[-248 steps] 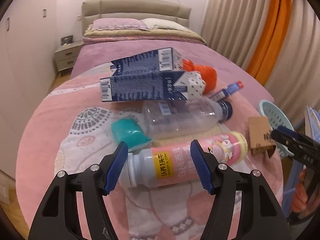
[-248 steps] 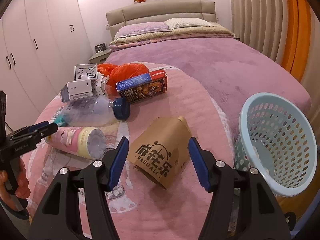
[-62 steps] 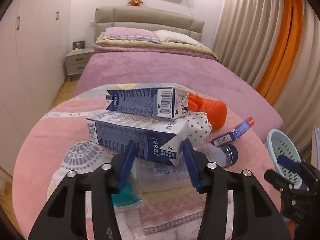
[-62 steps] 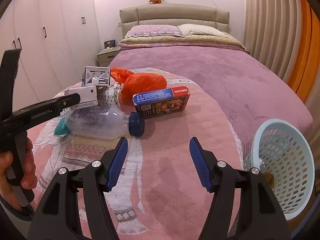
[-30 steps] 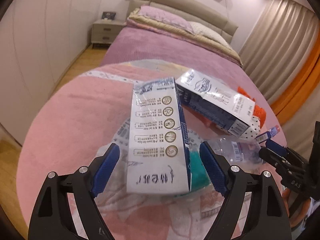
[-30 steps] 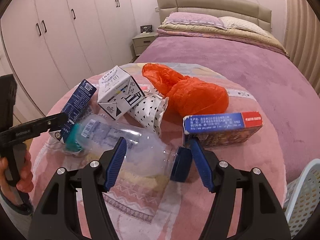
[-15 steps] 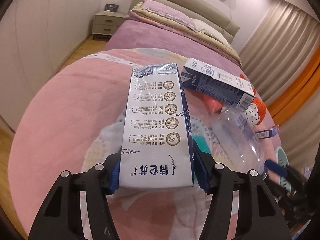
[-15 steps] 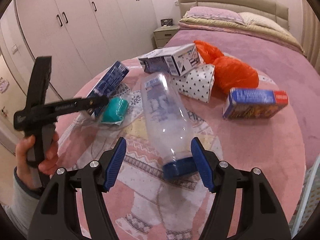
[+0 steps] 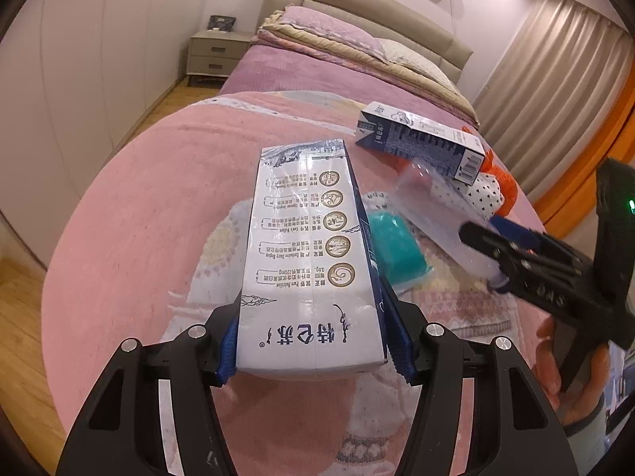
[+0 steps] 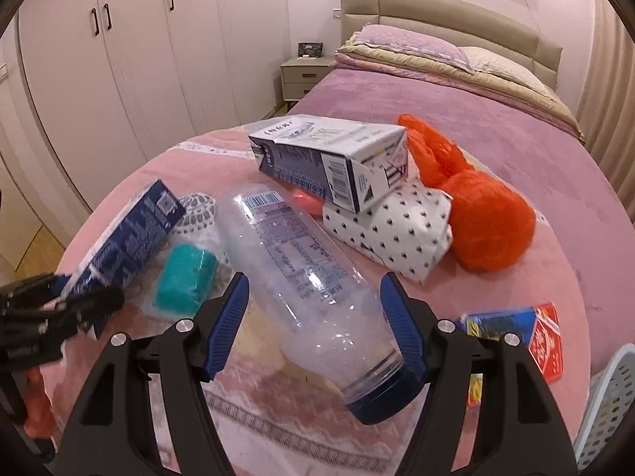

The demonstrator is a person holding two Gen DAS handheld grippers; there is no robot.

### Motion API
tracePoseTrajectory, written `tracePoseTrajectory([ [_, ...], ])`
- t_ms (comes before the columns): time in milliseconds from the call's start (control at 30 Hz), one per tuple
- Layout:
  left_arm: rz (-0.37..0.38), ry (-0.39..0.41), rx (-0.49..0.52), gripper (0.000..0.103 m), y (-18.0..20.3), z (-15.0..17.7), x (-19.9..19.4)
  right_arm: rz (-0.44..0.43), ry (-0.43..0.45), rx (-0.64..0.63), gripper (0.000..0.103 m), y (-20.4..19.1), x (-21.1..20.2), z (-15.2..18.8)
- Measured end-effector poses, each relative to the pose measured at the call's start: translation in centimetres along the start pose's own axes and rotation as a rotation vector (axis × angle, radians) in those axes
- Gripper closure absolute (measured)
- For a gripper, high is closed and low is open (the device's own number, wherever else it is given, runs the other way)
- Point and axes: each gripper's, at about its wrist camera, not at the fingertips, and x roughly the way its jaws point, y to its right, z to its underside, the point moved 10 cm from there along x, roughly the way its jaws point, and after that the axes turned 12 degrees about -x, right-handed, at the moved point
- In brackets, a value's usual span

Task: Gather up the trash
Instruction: 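Grasp the white milk carton with left tool while right tool grasps clear bottle, then carry carton and bottle over the blue basket and release both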

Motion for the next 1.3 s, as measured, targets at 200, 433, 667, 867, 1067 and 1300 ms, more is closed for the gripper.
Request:
tracePoseTrajectory([
  [200,0.007,0.0,0.002,0.046,-0.3,0.8,-0.5,0.012,-0.003,-0.052,0.046,-0.9,-1.0,0.5],
  [433,0.01,-0.004,0.035,0.046,0.5,2.3,-0.8,0.025,0.014,-0.046,0.084,-2.5,-3.8,1.9],
  [667,0.015,-0.027,0.069,0.046,0.7,4.9,-1.5,-0.057,-0.028,0.089,0.079,-1.7,-4.8,4.4],
  [867,-0.008,-0.036,0.085,0.045,0.5,5.6,-1.6,-0.035,-0.002,0.063,0.04,-2.0,-4.5,2.2],
  [1067,-0.044,-0.04,0.087,0.029,0.2,5.1,-1.1,-0.008,-0.027,0.067,0.04,-1.6,-2.6,0.8],
  [1300,-0.066,-0.045,0.088,0.032,0.6,4.3,-0.3,-0.022,-0.084,0.084,0.04,-1.4,-0.1,1.2],
])
